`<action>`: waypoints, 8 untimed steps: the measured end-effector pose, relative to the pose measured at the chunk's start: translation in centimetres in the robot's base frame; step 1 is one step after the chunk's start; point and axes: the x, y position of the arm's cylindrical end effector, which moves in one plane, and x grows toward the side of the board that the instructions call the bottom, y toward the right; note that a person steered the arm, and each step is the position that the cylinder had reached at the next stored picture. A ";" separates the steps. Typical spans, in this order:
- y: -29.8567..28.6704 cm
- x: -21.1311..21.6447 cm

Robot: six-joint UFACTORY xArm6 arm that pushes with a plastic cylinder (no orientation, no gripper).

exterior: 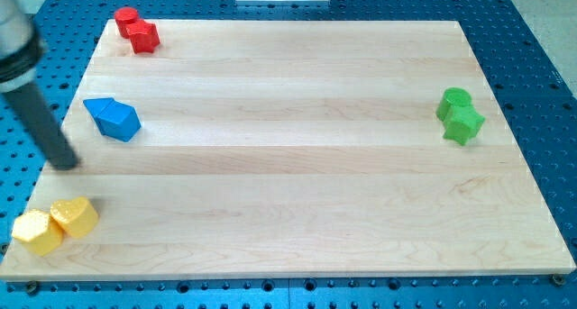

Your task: Drag the hexagon above the heart

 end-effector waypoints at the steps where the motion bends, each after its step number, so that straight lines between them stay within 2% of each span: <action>1: -0.9 0.6; 2: -0.9 2.7; 3: -0.9 9.7; 4: -0.8 12.6; 5: -0.6 12.6; 6: 2.2 11.7; 7: 3.6 9.0; 8: 3.6 9.0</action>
